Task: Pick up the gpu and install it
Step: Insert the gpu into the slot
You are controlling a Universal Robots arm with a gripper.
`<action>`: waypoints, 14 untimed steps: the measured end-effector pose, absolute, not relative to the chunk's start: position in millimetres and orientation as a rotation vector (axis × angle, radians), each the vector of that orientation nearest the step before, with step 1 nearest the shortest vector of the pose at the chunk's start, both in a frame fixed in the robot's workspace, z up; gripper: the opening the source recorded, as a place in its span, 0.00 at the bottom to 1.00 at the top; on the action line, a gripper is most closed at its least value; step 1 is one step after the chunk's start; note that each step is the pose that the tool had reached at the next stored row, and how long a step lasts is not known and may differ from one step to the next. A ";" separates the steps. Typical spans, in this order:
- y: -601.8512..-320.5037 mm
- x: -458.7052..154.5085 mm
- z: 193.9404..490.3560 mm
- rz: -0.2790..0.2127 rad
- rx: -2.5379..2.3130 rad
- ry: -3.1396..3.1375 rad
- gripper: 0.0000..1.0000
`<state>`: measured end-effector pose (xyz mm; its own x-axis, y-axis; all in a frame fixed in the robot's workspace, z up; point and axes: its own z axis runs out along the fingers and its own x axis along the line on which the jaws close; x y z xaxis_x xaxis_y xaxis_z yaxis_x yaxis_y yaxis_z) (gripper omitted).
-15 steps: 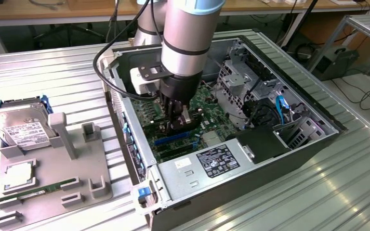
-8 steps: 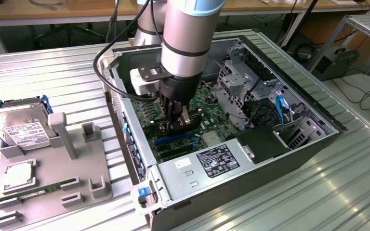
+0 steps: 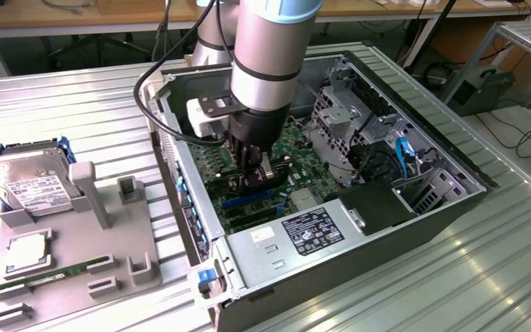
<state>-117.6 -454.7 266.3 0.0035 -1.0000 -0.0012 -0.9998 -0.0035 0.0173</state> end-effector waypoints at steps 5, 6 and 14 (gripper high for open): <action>-454.7 -117.6 266.3 -0.020 2.209 -2.218 0.27; -454.7 -117.6 266.2 -0.020 2.206 -2.221 0.27; -454.7 -117.6 265.5 -0.021 2.205 -2.222 0.27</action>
<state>-117.6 -454.7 265.5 -0.0079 -1.0000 -0.0012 -0.9998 0.0079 0.0173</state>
